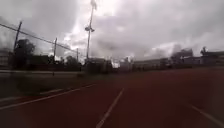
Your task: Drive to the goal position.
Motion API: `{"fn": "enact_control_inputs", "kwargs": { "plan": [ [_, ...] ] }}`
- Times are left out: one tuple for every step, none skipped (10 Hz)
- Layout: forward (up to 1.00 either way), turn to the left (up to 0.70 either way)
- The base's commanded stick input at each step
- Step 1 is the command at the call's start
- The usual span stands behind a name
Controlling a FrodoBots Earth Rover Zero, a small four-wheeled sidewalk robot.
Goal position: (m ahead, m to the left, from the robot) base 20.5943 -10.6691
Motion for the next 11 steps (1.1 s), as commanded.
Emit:
{"fn": "enact_control_inputs", "kwargs": {
  "plan": [
    [0.70, 0.00],
    [0.70, 0.00],
    [0.70, 0.00],
    [0.70, 0.00],
    [0.70, 0.00],
    [0.70, 0.00],
    [0.70, 0.00],
    [0.70, 0.00],
    [0.70, 0.00],
    [0.70, 0.00],
    [0.70, 0.00]
  ]
}}
